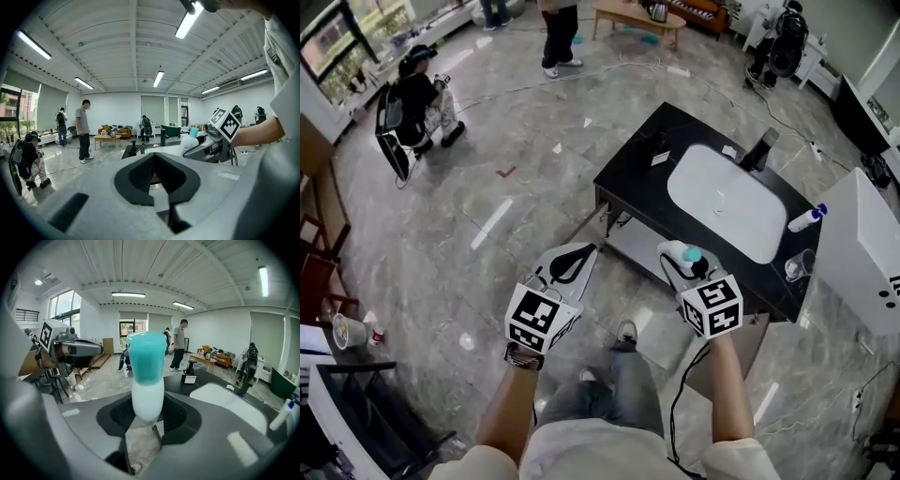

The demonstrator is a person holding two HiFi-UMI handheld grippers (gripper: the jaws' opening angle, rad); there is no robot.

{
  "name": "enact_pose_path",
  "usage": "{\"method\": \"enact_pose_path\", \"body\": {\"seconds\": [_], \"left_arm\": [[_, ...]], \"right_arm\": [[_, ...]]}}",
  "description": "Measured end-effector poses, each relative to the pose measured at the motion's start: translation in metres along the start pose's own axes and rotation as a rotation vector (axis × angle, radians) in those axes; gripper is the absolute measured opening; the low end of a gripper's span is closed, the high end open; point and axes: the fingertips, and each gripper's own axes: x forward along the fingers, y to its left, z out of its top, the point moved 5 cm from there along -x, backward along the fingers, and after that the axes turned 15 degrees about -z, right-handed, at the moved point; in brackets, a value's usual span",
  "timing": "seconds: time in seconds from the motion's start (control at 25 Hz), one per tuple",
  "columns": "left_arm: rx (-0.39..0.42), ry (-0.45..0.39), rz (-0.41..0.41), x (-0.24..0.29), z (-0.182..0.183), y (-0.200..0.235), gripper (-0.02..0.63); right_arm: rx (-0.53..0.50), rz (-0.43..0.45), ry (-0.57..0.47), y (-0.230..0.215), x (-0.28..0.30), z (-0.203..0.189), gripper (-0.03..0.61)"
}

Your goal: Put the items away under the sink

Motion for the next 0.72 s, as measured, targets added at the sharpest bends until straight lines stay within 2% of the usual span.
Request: {"method": "enact_pose_path", "body": {"seconds": [0.16, 0.36, 0.56, 0.72], "left_arm": [[-0.006, -0.032, 0.002, 0.02, -0.033, 0.012, 0.006], [0.013, -0.026, -0.014, 0.054, -0.079, 0.027, 0.006], [0.036, -0.031, -0.014, 0.087, -0.13, 0.04, 0.006], [0.063, -0.017, -0.015, 0.112, -0.189, 0.048, 0.005]], "right_arm": [[0.016, -0.022, -0.013, -0.002, 0.011, -0.028, 0.146], [0.028, -0.055, -0.021, -0.009, 0.042, -0.072, 0.146], [0.023, -0.04, -0.019, -0.009, 0.084, -0.121, 0.146], [0.008, -0.01, 0.009, 0.001, 0.133, -0.172, 0.146]]}}
